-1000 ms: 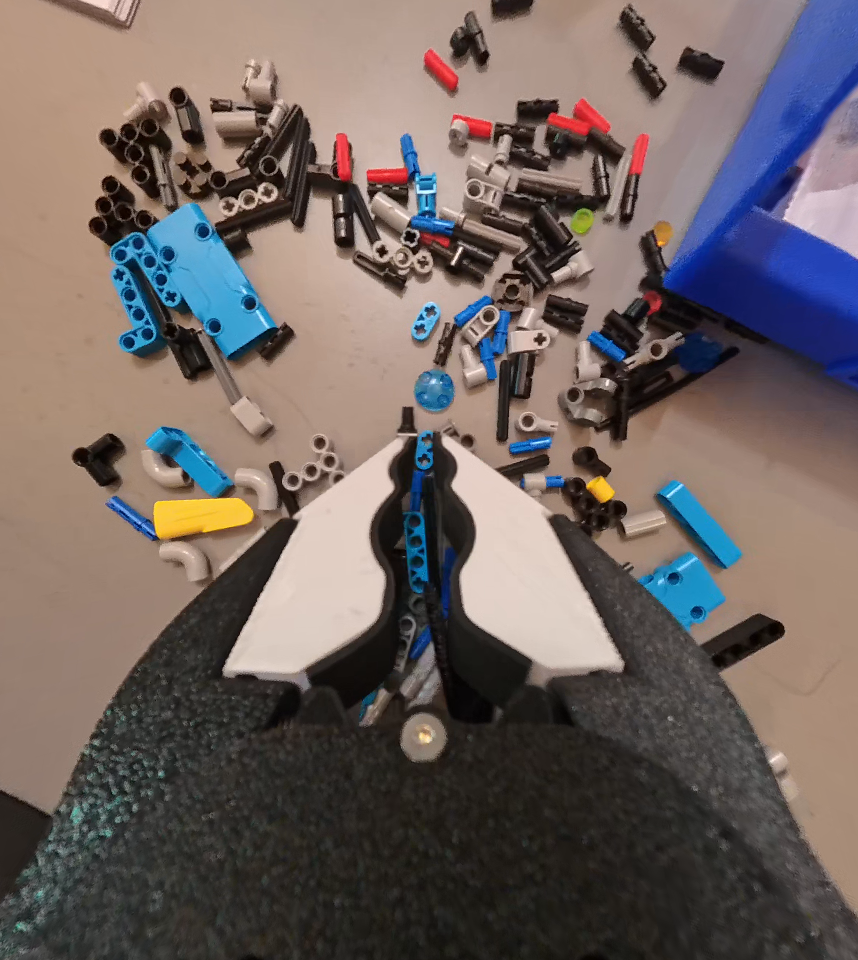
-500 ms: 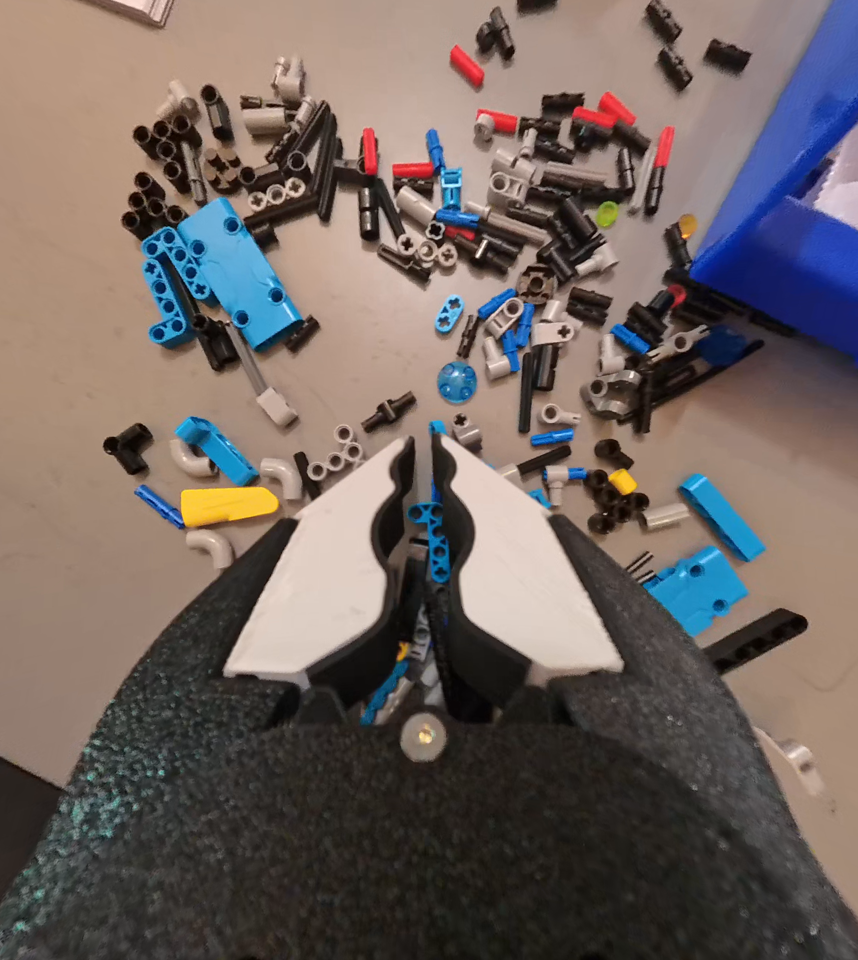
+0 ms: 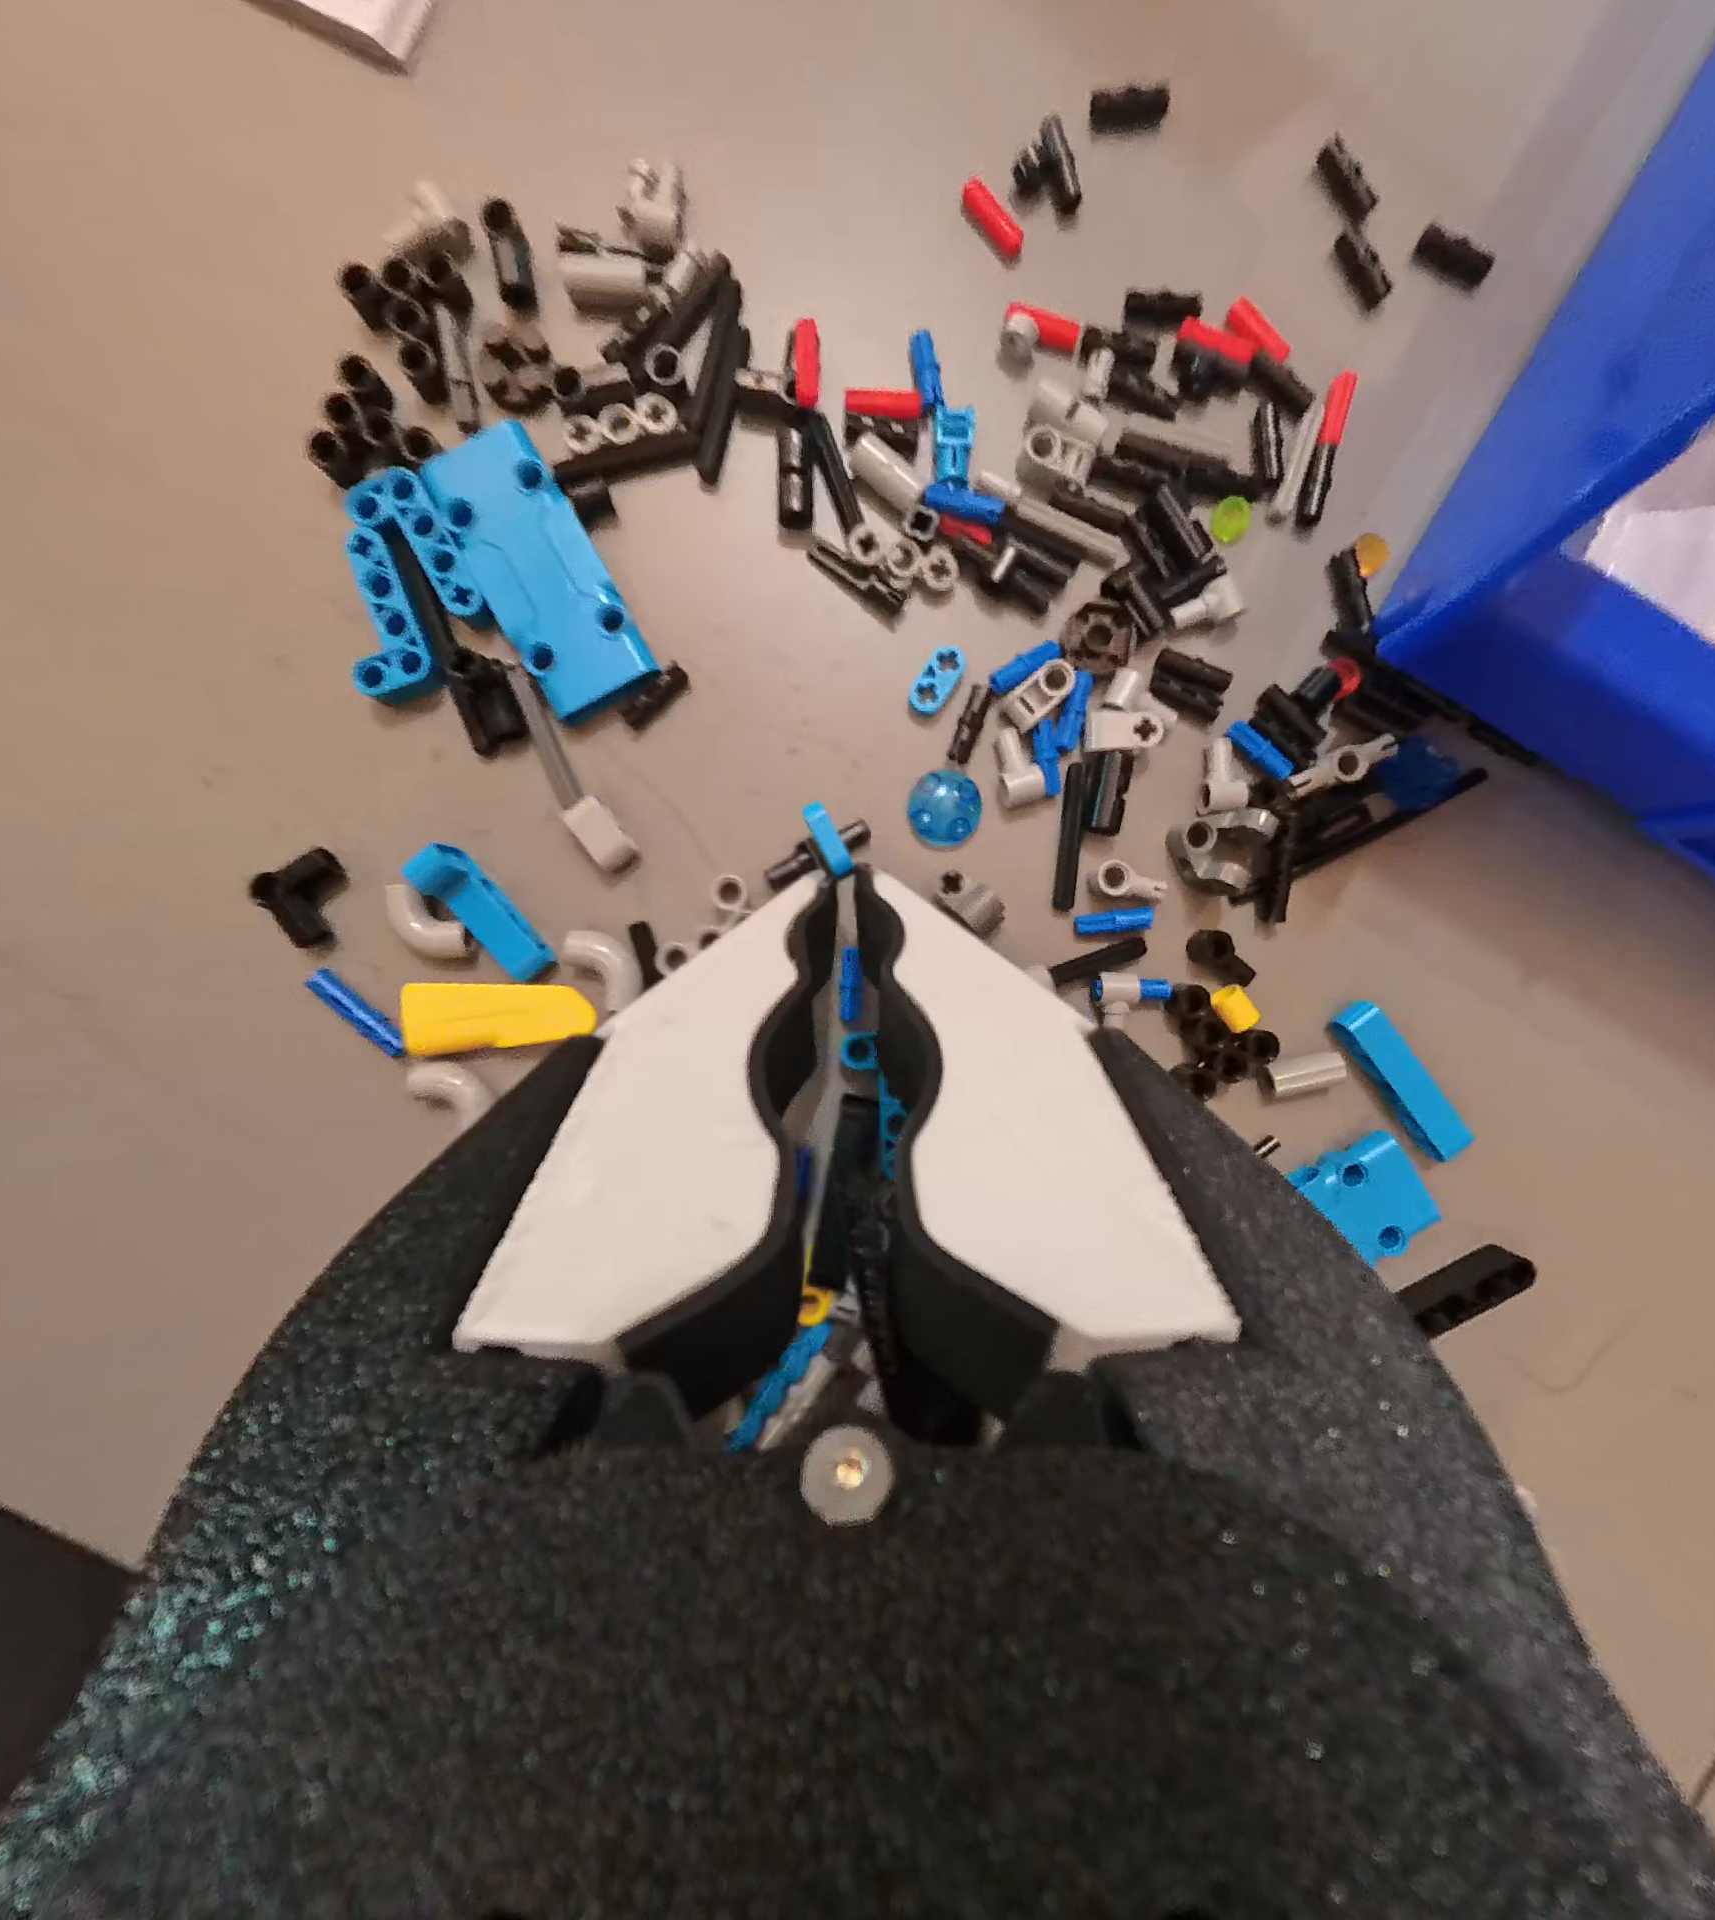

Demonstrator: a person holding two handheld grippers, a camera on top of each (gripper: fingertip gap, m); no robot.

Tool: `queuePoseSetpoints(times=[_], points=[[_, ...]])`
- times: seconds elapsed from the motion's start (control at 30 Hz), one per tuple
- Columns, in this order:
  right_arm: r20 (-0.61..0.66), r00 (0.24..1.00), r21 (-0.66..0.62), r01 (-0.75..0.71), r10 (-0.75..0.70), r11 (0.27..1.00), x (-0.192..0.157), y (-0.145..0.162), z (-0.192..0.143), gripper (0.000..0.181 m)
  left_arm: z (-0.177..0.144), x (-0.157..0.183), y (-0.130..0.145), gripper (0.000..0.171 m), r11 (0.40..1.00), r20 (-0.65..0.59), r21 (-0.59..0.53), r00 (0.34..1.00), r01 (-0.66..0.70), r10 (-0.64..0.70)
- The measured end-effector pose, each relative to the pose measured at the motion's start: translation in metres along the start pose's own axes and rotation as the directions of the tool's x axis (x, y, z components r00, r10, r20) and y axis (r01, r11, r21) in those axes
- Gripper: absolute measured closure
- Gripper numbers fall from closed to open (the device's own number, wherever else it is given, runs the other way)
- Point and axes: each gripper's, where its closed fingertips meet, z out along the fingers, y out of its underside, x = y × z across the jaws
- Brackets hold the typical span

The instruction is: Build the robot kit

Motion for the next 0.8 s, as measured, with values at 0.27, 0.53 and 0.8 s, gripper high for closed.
queuePoseSetpoints(times=[0.27,0.53,0.8], points=[[0.197,0.972,0.096,0.108,-0.125,0.99,-0.105,-0.047,0.005,0.178,0.0,0.001,0.0,0.171,1.0,-0.002,0.0,1.0,-0.001,0.001],[0.38,0.89,0.133,0.22,-0.254,0.967,-0.211,-0.061,0.035,0.178,0.0,0.0,0.0,0.171,1.0,-0.011,-0.001,1.0,0.009,-0.009],[0.363,0.901,0.125,0.207,-0.239,0.97,-0.212,-0.061,0.037,0.17,0.0,0.0,0.0,0.171,1.0,-0.017,-0.001,1.0,0.016,-0.016]])
